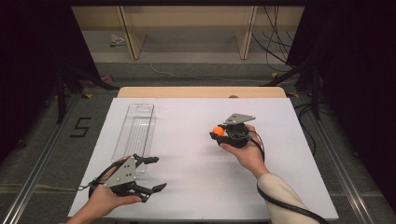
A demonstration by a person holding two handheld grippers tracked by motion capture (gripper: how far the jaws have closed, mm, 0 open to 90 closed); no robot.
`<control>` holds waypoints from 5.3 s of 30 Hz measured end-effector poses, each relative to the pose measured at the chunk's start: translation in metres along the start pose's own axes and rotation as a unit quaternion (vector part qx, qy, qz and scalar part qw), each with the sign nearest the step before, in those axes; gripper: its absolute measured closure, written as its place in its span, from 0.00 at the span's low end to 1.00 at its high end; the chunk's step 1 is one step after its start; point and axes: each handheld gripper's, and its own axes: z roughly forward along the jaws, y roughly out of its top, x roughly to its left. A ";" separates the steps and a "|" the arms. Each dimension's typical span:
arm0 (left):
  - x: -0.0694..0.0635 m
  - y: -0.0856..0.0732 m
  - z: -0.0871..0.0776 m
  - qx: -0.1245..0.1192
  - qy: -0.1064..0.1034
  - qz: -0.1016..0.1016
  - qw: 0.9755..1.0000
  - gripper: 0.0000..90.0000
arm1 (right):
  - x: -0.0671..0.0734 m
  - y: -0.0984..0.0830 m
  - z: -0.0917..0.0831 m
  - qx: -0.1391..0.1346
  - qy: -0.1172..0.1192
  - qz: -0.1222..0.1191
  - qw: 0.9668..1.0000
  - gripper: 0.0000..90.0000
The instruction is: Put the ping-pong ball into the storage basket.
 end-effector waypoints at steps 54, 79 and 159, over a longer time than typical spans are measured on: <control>-0.001 0.000 0.000 0.001 -0.003 0.001 1.000 0.20 | 0.023 0.015 0.027 0.000 0.023 -0.008 1.000 0.57; -0.001 0.000 0.000 0.001 -0.003 0.002 1.000 0.20 | 0.031 0.026 0.038 -0.002 0.029 -0.018 0.999 0.57; -0.002 0.000 0.001 0.007 -0.010 0.006 1.000 0.20 | 0.063 0.057 0.071 0.008 0.051 -0.043 0.998 0.57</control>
